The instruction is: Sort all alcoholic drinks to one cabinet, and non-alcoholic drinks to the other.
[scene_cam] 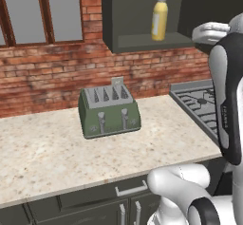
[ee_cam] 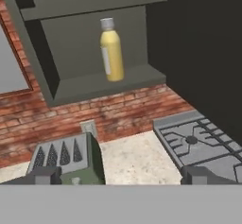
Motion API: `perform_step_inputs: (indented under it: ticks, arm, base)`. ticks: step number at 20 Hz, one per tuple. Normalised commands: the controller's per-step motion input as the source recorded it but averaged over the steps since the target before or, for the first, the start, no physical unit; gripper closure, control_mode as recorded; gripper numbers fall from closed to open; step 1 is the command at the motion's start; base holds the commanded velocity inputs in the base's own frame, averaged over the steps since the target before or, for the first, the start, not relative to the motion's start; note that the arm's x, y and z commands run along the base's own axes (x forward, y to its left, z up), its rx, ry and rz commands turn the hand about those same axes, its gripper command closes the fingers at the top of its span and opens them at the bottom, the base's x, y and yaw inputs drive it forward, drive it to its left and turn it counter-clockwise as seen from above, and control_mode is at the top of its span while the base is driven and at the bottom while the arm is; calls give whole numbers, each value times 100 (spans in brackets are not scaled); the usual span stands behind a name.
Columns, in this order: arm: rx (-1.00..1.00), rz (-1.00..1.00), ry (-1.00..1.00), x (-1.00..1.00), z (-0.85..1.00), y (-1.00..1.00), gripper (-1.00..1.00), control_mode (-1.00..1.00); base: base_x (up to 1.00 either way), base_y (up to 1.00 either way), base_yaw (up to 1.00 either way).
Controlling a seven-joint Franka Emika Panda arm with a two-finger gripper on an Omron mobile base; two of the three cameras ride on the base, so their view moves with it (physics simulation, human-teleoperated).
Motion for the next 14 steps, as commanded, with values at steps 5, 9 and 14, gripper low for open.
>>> perform_step_inputs:
  ticks: [5, 9, 14]
  arm:
    - [0, 0, 9, -37, -71, 1, -100, -100]
    - [0, 0, 17, -29, -41, 14, -100, -100]
    - [0, 2, 26, -22, -29, 27, -100, -100]
  base:
    - [0, 0, 0]
    - [0, 0, 0]
    - [0, 0, 0]
